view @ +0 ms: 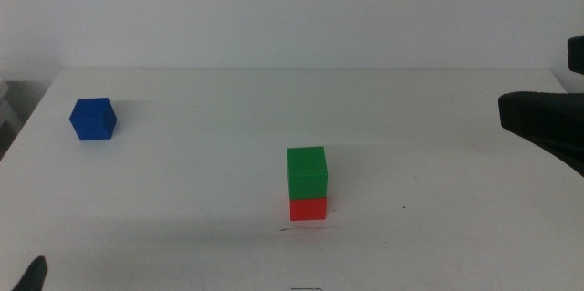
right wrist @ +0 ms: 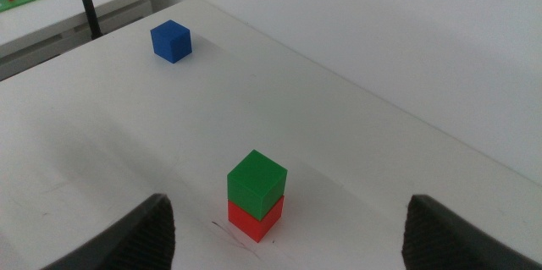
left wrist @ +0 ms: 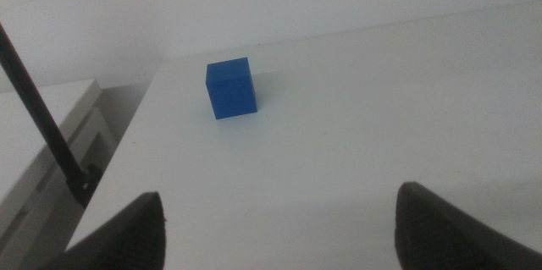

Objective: Stack red cubes first, then green, then blue cubes in a specific spot.

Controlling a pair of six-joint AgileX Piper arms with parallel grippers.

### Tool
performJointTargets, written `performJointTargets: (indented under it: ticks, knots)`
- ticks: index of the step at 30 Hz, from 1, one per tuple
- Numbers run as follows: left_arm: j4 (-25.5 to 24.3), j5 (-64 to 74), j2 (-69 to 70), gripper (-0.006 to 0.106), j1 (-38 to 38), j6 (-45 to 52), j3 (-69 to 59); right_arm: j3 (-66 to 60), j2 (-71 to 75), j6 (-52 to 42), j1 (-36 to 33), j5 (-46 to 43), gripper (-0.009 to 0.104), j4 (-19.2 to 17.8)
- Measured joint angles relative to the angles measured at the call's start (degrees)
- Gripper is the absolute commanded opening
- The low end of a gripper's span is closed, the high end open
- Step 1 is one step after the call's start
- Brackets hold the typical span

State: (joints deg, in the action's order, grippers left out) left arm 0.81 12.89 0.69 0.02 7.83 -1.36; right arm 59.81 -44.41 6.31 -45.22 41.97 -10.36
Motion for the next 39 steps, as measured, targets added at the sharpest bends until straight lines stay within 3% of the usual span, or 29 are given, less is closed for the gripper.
performJointTargets:
  ticks: [6,14,20,29,39]
  knots:
    - [0.65,5.5,-14.17,0.092,0.0,-1.07,14.38,0.0,0.0,0.0,0.0,0.0,0.084,0.0]
    - [0.96,31.38,-47.19,0.092,-0.02,-1.13,43.7,0.0,0.0,0.0,0.0,0.0,0.084,0.0]
    - [4.5,42.09,-66.26,0.092,-0.02,5.77,57.66,0.0,0.0,0.0,0.0,0.0,0.084,0.0]
    - [3.19,46.48,-87.9,0.092,0.12,3.98,74.84,0.0,0.0,0.0,0.0,0.0,0.084,0.0]
    - [2.33,54.32,-108.41,0.092,5.5,2.67,100.57,0.0,0.0,0.0,0.0,0.0,0.084,0.0]
